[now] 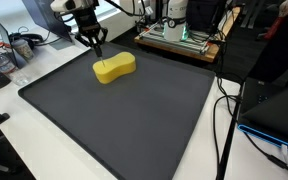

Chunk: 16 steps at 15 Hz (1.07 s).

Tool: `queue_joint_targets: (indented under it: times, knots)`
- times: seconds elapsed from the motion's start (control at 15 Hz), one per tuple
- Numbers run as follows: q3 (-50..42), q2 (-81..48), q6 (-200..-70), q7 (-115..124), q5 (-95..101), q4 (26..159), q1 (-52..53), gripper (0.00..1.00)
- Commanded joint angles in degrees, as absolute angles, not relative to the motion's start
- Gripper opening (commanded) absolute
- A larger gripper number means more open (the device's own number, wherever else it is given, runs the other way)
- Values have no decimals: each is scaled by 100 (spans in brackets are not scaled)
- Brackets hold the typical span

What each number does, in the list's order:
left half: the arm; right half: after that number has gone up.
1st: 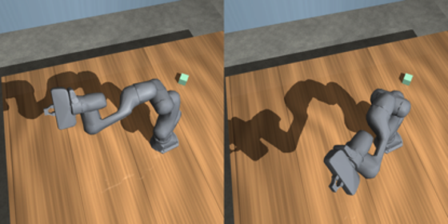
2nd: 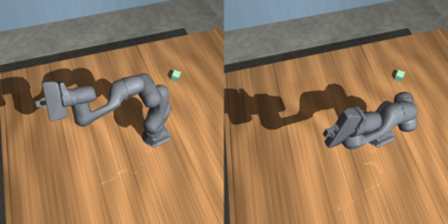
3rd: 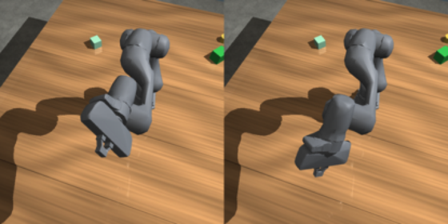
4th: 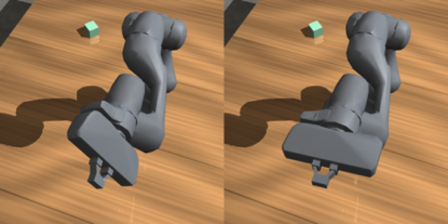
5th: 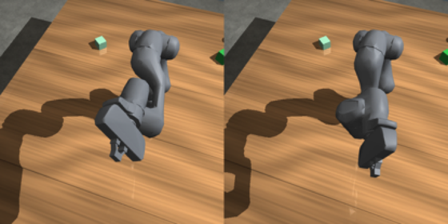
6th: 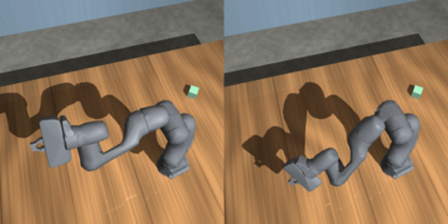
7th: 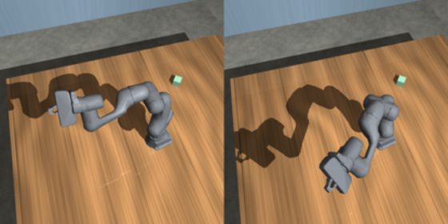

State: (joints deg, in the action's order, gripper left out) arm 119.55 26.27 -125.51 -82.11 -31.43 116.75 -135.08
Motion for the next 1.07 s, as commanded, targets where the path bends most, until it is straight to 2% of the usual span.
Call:
queue_joint_targets:
  times: [0.0,0.27,0.33,1.0]
  knots:
    - [12343,3170,-12660,-8543,-3654,11477,-13939,3]
    - [12736,3684,-12647,-8680,-3902,11291,-14322,3]
    - [12491,3879,-12568,-8846,-4142,11320,-14063,3]
    - [12534,4310,-12584,-9456,-4561,11351,-14035,3]
